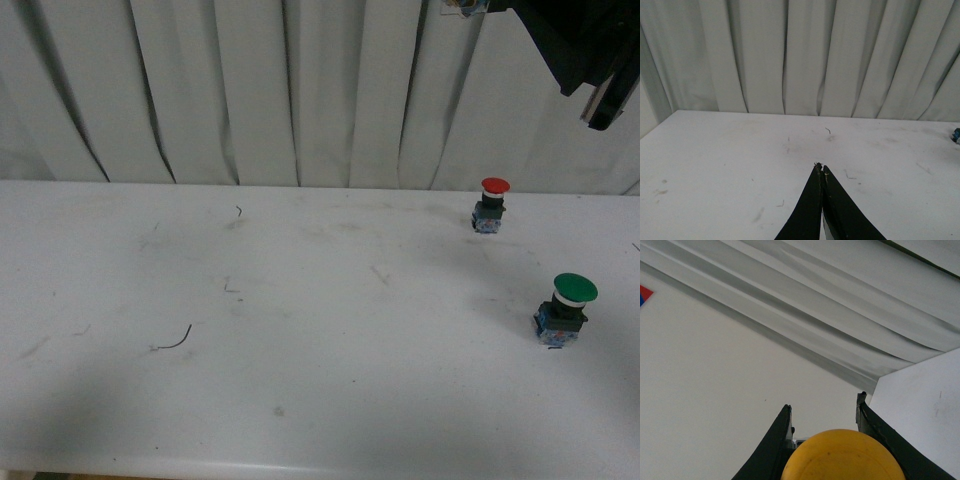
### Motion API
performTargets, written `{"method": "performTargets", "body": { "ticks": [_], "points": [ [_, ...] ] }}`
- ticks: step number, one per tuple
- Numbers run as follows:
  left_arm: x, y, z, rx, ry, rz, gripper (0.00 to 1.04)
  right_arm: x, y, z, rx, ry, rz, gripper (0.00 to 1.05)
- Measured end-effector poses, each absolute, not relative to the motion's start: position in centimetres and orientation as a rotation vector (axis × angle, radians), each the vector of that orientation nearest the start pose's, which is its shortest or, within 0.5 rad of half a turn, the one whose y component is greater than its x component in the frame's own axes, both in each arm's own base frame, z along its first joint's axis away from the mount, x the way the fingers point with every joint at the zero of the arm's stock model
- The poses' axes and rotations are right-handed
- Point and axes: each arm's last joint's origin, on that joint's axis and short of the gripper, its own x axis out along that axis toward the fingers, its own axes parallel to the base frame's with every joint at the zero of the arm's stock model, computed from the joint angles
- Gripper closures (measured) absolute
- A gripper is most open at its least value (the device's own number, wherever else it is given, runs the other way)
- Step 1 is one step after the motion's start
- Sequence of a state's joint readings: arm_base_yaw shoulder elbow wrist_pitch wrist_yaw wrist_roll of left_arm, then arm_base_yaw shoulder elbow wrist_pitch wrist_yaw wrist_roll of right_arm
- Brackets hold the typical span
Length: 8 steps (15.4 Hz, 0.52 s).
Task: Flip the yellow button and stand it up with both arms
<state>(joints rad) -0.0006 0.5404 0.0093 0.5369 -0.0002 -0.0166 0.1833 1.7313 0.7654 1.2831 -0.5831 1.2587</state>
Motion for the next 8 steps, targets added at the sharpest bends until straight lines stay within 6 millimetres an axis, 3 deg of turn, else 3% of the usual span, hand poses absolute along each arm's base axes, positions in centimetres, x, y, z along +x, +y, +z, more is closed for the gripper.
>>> {"method": "performTargets", "body": {
  "ticks": [8],
  "points": [
    [11.5, 0.0, 17.0, -0.017, -0.011, 0.0, 1.03, 33.0, 8.0, 22.6, 1.116, 0.199, 0.854, 0.69]
  ]
}}
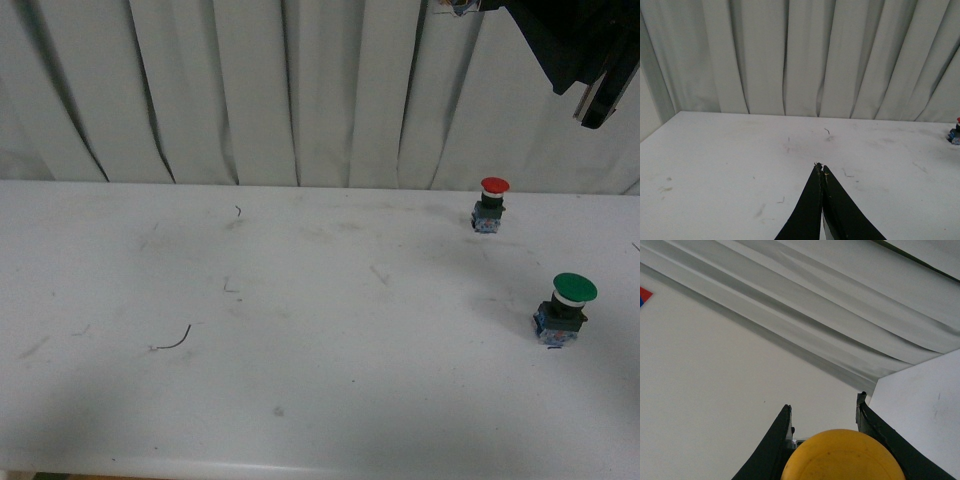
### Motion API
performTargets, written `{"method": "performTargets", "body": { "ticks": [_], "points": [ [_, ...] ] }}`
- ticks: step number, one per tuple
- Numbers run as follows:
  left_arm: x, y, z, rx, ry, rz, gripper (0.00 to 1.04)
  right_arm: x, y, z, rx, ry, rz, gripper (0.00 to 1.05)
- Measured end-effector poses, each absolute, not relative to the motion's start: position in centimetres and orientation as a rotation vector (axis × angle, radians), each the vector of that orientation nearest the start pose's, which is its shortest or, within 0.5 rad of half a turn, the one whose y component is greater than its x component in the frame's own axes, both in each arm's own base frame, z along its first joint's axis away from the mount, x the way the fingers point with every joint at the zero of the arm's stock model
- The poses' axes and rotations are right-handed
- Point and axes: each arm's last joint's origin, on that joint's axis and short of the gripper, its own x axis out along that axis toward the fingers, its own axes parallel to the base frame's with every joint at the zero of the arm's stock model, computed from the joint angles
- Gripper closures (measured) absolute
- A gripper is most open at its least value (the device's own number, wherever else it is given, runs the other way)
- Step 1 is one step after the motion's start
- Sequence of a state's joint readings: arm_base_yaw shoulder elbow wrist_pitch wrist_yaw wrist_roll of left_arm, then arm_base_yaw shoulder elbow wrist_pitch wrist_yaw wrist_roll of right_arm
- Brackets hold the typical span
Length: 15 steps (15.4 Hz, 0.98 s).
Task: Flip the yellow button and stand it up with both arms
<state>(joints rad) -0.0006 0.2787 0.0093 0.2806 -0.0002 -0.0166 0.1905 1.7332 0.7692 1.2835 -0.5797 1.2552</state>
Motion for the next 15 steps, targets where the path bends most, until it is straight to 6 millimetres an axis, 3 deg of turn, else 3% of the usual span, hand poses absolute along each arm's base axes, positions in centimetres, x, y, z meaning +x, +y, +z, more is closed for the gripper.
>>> {"method": "performTargets", "body": {
  "ticks": [11, 12, 15],
  "points": [
    [9.8, 0.0, 16.6, -0.016, 0.006, 0.0, 1.03, 33.2, 8.0, 22.2, 1.11, 0.202, 0.84, 0.7],
    [9.8, 0.0, 16.6, -0.017, 0.004, 0.0, 1.0, 33.2, 7.9, 22.1, 1.096, 0.185, 0.825, 0.7],
    [9.8, 0.0, 16.6, -0.017, 0.003, 0.0, 0.64, 34.6, 6.6, 21.7, 0.977, 0.166, 0.629, 0.7]
  ]
}}
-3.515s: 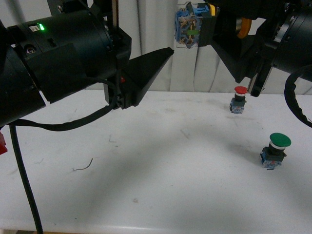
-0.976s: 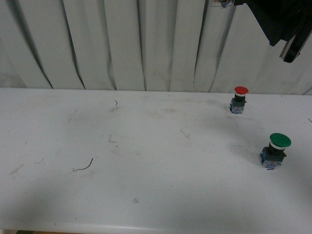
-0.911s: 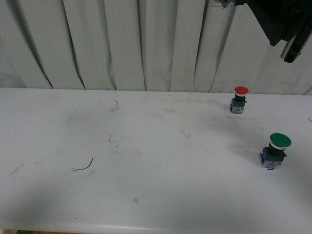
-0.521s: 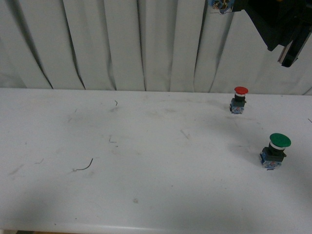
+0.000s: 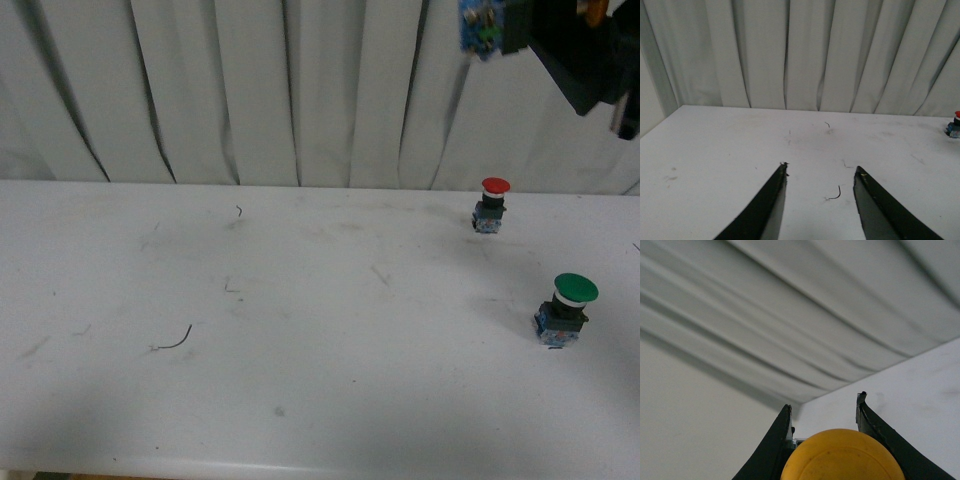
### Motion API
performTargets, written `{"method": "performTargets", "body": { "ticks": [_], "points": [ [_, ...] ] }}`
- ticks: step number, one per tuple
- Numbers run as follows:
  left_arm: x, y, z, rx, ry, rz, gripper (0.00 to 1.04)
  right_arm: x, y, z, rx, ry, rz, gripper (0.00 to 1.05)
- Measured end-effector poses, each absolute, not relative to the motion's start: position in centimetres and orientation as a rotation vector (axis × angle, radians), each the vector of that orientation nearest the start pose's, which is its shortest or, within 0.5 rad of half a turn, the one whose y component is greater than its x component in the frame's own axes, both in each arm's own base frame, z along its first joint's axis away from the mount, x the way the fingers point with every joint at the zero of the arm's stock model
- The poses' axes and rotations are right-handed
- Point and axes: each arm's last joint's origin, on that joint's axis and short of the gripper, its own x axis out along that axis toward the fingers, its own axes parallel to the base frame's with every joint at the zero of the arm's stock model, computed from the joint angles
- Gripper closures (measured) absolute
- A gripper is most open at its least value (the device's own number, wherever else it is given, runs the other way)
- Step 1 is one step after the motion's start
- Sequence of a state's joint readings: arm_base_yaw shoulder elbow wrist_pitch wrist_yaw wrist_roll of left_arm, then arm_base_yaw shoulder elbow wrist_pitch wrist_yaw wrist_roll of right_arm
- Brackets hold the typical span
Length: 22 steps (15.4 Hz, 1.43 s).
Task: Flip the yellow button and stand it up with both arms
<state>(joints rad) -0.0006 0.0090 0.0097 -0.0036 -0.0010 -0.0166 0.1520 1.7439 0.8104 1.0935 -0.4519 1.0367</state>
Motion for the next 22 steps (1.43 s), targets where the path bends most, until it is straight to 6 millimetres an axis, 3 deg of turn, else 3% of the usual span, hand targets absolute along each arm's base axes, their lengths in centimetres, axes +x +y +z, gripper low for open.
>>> {"method": "performTargets", "body": {
  "ticks": [2, 5, 7, 9, 14, 18, 22],
  "points": [
    [9.8, 0.0, 16.6, -0.017, 0.003, 0.0, 0.4, 36.1, 4.2, 20.5, 0.767, 0.226, 0.329, 0.7],
    [9.8, 0.0, 16.6, -0.016, 0.003, 0.0, 0.05, 37.8, 0.2, 18.6, 0.246, 0.258, 0.012, 0.7],
    [9.8, 0.0, 16.6, -0.015, 0.003, 0.0, 0.07, 38.4, -1.4, 17.7, -0.021, 0.296, -0.04, 0.7],
    [9.8, 0.0, 16.6, -0.015, 0.003, 0.0, 0.07, 39.8, -1.7, 18.0, -0.144, 0.312, -0.03, 0.7],
    [9.8, 0.0, 16.6, -0.015, 0.003, 0.0, 0.07, 44.2, -1.8, 16.5, -0.151, 0.403, 0.031, 0.7],
    [9.8, 0.0, 16.6, -0.015, 0.003, 0.0, 0.07, 47.5, -0.2, 14.2, -0.138, 0.504, 0.104, 0.7],
    [9.8, 0.0, 16.6, -0.015, 0.003, 0.0, 0.07, 48.4, 0.6, 11.2, -0.115, 0.61, 0.128, 0.7]
  ]
}}
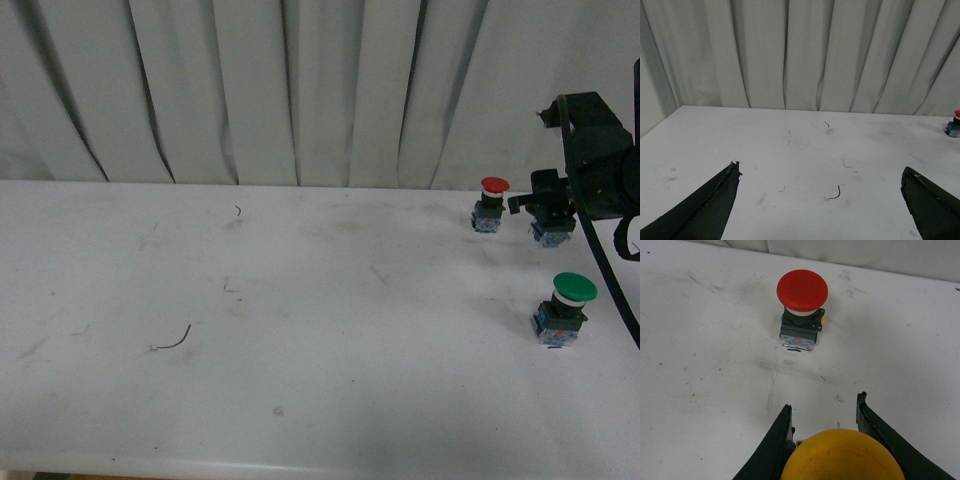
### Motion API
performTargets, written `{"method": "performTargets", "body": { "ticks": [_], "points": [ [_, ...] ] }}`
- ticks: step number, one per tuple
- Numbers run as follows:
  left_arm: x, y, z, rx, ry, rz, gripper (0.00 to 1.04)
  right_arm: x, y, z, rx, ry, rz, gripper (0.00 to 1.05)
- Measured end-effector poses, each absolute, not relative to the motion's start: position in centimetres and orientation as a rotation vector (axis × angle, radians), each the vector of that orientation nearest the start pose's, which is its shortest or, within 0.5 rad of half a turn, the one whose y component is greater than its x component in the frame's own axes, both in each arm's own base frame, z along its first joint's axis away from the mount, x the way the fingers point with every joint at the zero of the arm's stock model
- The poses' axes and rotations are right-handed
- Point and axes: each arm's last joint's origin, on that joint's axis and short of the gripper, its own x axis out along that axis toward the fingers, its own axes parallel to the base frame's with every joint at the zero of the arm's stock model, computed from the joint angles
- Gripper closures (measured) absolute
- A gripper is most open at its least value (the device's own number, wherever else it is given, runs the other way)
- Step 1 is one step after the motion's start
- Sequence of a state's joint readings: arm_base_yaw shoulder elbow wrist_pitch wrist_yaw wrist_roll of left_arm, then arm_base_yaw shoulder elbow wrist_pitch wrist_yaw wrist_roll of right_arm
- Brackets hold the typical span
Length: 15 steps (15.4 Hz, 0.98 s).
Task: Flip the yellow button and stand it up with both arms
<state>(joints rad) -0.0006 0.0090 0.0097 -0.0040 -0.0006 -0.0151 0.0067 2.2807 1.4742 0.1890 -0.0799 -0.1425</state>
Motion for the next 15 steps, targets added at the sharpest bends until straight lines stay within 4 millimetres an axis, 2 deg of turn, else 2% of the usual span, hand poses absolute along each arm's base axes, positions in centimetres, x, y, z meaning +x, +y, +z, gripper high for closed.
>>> {"method": "performTargets", "body": {
  "ticks": [5, 10, 15],
  "points": [
    [9.8, 0.0, 16.6, -0.015, 0.003, 0.0, 0.07, 49.8, 0.5, 8.6, -0.059, 0.651, 0.081, 0.7],
    [9.8, 0.0, 16.6, -0.015, 0.003, 0.0, 0.07, 50.6, 1.5, 7.5, -0.001, 0.671, 0.025, 0.7],
    [9.8, 0.0, 16.6, -0.015, 0.003, 0.0, 0.07, 50.7, 3.3, 7.6, -0.028, 0.665, 0.048, 0.7]
  ]
}}
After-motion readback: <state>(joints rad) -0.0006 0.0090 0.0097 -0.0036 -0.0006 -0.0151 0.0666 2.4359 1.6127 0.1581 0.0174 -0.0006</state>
